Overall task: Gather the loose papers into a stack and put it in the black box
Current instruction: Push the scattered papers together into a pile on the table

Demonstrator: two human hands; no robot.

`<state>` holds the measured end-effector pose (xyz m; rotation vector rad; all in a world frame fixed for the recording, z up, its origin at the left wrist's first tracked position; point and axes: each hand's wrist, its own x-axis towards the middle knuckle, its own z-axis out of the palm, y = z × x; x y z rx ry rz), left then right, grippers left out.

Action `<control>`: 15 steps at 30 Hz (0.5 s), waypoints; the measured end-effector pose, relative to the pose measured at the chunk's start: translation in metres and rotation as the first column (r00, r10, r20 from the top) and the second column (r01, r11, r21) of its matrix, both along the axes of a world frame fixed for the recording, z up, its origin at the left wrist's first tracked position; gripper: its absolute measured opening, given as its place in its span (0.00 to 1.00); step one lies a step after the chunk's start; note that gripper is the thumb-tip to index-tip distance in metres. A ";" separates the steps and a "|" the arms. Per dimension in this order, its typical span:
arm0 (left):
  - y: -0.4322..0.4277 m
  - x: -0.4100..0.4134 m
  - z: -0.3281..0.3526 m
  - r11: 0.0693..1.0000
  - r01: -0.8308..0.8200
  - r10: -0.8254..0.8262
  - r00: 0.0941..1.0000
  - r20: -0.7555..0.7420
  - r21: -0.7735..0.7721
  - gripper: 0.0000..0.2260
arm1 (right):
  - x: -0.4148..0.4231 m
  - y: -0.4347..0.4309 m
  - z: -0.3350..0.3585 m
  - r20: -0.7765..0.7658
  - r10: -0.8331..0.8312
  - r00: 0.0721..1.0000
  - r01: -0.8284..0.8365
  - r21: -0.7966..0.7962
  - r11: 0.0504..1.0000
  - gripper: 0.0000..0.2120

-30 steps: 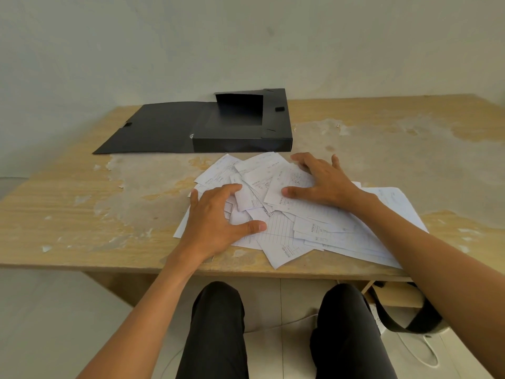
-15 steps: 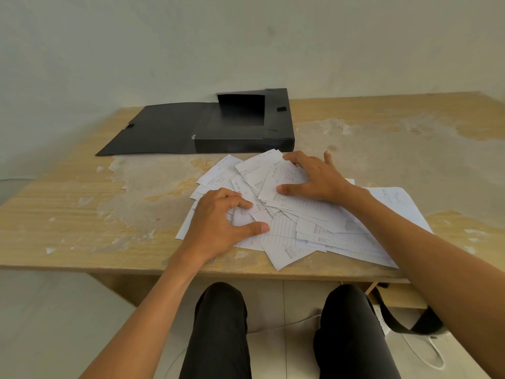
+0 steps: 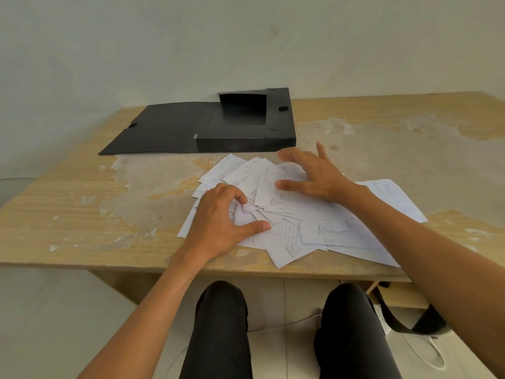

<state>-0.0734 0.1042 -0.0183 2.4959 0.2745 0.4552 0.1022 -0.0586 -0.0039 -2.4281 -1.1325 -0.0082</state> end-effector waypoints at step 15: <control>-0.012 -0.008 0.011 0.996 0.052 -0.041 0.988 -0.148 0.066 0.48 | -0.059 -0.115 0.022 -0.065 -0.013 0.998 -0.013 -0.386 0.923 0.47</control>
